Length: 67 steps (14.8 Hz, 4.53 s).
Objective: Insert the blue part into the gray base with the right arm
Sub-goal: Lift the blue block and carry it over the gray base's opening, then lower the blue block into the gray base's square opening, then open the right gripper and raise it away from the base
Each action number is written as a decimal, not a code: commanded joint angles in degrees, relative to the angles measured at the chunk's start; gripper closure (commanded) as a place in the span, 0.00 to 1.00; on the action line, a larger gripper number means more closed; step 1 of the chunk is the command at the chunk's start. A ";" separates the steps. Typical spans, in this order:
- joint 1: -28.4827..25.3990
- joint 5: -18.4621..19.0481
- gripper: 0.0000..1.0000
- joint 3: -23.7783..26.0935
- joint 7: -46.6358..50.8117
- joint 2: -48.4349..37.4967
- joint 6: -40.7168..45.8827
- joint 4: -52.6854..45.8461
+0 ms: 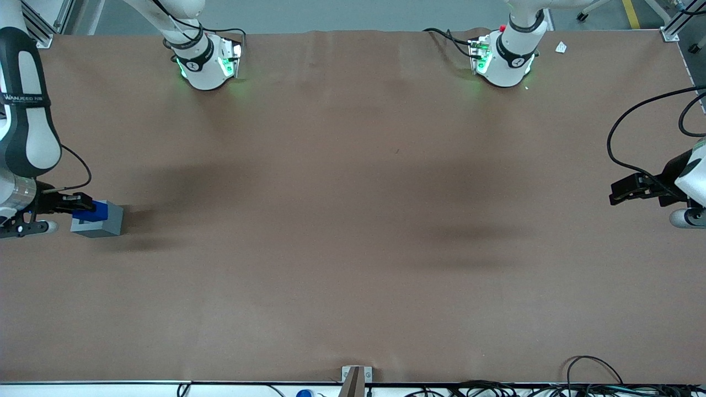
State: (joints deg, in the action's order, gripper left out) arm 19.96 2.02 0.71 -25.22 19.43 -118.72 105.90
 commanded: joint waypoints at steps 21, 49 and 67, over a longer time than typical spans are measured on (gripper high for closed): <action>5.44 2.37 1.00 0.70 -0.88 7.29 -2.57 -4.30; 4.74 -3.33 0.00 1.05 -0.10 4.42 4.79 -6.59; -10.11 -2.99 0.00 1.14 17.83 -22.06 34.34 -13.36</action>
State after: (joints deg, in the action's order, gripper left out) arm 11.74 -1.18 2.40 -8.22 0.31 -84.93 90.54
